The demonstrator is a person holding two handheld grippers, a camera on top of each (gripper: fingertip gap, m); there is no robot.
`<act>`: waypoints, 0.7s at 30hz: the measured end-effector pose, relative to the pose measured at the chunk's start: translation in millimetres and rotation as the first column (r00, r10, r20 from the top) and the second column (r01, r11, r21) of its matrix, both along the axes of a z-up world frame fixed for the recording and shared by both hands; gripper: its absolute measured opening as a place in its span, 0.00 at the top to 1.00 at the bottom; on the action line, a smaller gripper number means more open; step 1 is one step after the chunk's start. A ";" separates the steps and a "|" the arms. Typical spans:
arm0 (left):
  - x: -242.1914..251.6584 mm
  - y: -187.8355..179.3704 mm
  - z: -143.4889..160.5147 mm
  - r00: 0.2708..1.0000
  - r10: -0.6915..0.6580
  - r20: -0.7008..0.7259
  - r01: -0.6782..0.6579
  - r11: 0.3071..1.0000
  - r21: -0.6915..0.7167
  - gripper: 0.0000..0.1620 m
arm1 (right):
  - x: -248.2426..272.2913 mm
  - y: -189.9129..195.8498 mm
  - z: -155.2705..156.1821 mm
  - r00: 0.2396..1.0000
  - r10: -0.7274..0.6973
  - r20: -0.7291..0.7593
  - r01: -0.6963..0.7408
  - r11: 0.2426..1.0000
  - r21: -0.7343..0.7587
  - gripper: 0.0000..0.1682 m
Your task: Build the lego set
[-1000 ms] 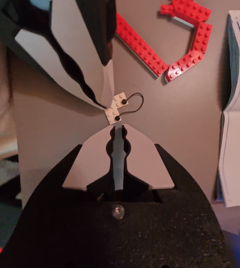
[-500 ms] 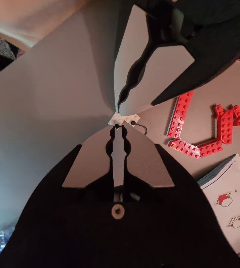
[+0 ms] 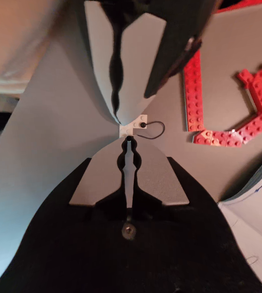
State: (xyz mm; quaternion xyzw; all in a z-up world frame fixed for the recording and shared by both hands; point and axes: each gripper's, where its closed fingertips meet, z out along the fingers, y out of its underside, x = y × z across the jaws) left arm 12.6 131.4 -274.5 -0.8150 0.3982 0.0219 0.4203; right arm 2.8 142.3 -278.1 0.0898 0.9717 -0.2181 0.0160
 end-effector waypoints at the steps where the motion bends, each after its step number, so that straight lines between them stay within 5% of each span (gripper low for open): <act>1: 0.0 0.0 0.0 1.000 0.004 0.003 -0.004 1.000 0.000 1.00 | -0.1 0.2 0.1 0.998 -0.062 -0.001 0.062 0.998 -0.002 0.97; 6: 0.0 0.1 0.0 1.000 0.015 -0.005 -0.015 1.000 0.009 1.00 | -0.5 1.2 0.4 0.930 -0.368 -0.009 0.368 0.929 0.028 0.98; 13: 0.4 0.3 0.2 0.999 0.033 -0.025 -0.033 0.999 0.030 1.00 | -1.5 1.9 0.6 0.636 -0.770 0.043 0.771 0.636 -0.021 0.98; 21: 0.1 0.8 0.5 0.999 0.041 -0.021 -0.040 0.999 0.027 1.00 | -2.9 2.5 2.7 0.709 -0.705 0.009 0.705 0.709 0.027 0.94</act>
